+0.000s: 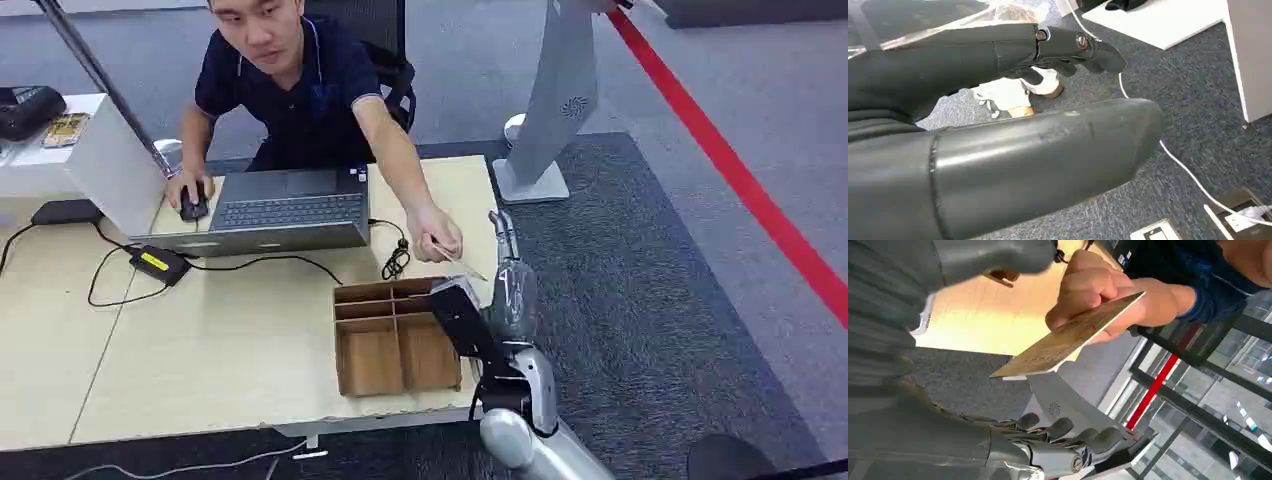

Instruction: Pass the card to the sensor for recognition and then transmit it.

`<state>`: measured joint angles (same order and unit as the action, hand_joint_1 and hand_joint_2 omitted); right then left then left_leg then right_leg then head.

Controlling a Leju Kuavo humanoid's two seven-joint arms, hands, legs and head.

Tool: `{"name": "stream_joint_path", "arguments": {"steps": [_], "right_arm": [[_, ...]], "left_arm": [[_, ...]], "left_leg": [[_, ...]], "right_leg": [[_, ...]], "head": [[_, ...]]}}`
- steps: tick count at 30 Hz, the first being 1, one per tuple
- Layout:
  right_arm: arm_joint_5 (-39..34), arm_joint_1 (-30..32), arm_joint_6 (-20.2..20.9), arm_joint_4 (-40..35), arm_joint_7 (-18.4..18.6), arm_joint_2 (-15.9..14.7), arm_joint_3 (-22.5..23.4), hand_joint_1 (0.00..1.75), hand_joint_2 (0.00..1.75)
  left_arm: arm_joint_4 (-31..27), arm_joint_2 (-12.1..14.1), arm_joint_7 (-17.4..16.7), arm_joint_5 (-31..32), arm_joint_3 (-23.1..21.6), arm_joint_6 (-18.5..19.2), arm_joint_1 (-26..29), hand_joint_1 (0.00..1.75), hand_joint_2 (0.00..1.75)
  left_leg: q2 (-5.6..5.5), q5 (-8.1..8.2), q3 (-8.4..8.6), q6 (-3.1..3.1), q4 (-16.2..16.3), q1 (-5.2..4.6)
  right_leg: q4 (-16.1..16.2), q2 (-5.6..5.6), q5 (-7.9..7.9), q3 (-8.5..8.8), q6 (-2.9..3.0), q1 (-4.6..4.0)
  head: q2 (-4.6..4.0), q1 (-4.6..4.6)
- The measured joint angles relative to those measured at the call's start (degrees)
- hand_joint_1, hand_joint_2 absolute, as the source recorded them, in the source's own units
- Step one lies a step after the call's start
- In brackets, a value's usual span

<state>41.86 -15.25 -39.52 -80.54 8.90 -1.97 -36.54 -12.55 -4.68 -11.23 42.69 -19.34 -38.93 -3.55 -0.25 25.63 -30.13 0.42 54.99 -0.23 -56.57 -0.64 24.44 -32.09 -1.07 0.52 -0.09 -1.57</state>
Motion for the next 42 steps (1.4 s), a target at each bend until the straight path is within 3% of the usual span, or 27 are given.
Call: {"name": "stream_joint_path", "arguments": {"steps": [27,36,42], "right_arm": [[-1.2,0.0,-0.1,0.0,-0.7,-0.1,-0.7,1.75,1.75],[-1.2,2.1,-0.2,1.6,2.1,-1.3,-0.3,1.75,1.75],[1.6,5.0,-0.2,4.1,3.7,-2.7,2.5,1.75,1.75]], "left_arm": [[0.0,0.0,0.0,-0.2,0.0,0.0,0.0,0.0,0.0],[0.0,0.0,-0.4,-1.0,0.0,0.0,0.0,0.0,0.0],[0.0,0.0,-0.7,-1.4,-0.1,0.0,0.0,0.0,0.0]], "left_leg": [[0.0,0.0,0.0,0.0,0.0,0.0],[0.0,0.01,-0.01,0.0,0.0,0.0],[0.0,0.01,-0.05,0.01,0.0,0.0]], "right_leg": [[0.0,0.0,0.0,-0.03,0.0,0.0],[0.0,0.0,0.0,-0.05,0.0,0.0],[0.0,0.0,0.0,-0.06,0.0,0.0]], "head": [[0.0,0.0],[0.0,-0.02],[0.0,0.0]]}}
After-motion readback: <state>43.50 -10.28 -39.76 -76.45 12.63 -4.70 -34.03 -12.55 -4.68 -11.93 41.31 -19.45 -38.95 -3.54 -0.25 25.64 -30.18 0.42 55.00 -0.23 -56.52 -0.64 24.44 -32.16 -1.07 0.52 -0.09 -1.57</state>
